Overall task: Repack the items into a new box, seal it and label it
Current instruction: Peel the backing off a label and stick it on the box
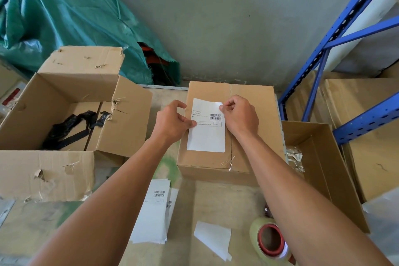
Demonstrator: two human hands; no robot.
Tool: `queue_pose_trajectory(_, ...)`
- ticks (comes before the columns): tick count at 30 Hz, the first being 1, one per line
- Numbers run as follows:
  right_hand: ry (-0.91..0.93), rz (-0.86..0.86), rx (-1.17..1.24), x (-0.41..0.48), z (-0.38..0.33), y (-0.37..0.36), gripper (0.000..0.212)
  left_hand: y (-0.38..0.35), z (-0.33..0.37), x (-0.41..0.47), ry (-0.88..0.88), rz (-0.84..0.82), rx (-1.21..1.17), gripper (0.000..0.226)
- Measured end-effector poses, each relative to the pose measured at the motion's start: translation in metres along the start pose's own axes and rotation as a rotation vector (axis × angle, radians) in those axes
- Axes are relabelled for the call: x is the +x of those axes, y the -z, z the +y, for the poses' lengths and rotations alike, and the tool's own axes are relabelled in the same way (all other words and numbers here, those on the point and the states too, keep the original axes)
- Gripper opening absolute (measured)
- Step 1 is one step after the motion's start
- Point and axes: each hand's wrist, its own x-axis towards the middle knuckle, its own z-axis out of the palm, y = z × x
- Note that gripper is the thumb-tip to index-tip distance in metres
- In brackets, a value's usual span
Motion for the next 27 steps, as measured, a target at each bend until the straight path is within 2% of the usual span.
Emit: queue_pose_trajectory(27, -0.006, -0.027, -0.063, 0.0033, 0.0012, -0.0036, 0.013, -0.0012, 0.0023, -0.0036, 0.018, 0.039, 0.049, 0.059)
